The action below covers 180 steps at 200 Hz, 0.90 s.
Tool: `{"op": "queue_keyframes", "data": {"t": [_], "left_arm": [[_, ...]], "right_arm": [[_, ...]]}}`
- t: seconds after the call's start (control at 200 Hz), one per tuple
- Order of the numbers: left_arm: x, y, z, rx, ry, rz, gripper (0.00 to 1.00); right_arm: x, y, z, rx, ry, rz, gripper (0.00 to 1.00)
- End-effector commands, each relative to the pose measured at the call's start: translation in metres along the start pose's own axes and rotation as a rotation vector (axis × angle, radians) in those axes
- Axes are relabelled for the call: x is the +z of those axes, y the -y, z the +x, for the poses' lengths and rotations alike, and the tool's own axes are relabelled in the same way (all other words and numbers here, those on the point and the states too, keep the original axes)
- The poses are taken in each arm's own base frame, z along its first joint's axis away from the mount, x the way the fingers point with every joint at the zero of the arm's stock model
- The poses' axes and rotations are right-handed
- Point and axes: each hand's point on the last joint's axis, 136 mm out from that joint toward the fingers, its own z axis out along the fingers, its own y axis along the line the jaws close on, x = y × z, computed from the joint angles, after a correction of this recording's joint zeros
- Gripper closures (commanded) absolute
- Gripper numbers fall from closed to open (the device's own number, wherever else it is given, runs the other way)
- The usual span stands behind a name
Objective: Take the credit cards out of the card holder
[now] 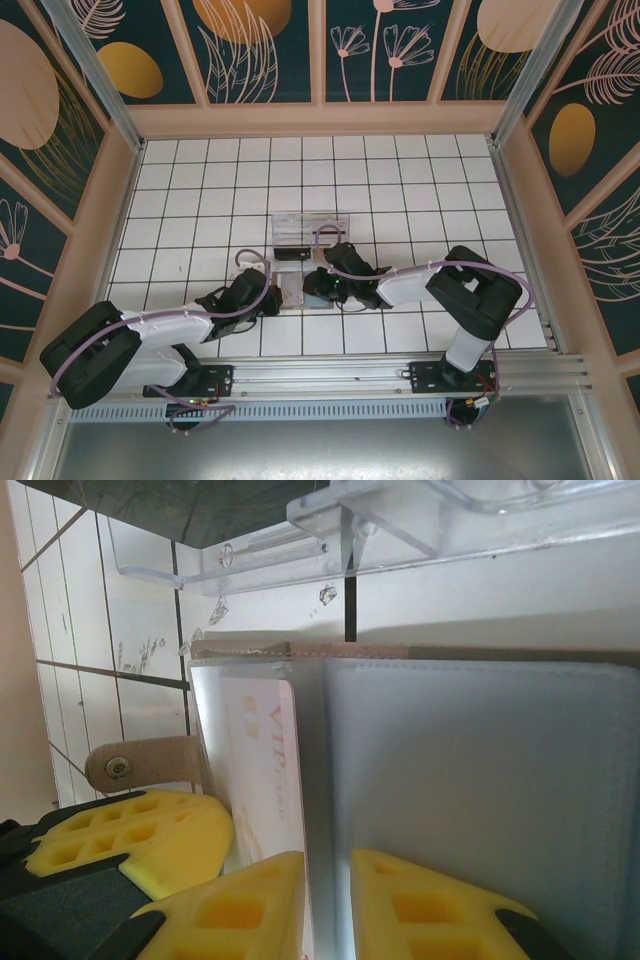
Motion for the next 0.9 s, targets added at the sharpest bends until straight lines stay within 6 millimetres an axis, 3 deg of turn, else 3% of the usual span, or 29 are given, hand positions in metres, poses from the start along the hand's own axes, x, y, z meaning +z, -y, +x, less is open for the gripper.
{"op": "queue_keyframes", "data": {"t": [0.0,0.235,0.425,0.5,0.896], "left_arm": [[0.001,-0.006,0.004,-0.004,-0.021,-0.029,1.0],[0.001,-0.006,0.005,-0.004,-0.024,-0.027,1.0],[0.001,-0.007,0.005,-0.005,-0.023,-0.031,1.0],[0.0,-0.007,0.005,-0.005,-0.022,-0.03,1.0],[-0.001,-0.009,0.006,-0.008,-0.021,-0.035,1.0]], "right_arm": [[0.003,-0.007,-0.002,-0.025,-0.006,-0.028,0.79],[0.011,-0.012,0.001,-0.042,-0.029,-0.032,0.81],[0.007,-0.009,0.001,-0.041,-0.02,-0.022,0.93],[0.004,-0.006,0.0,-0.036,-0.011,-0.014,0.98],[-0.019,0.022,-0.005,0.003,0.039,0.022,1.0]]}}
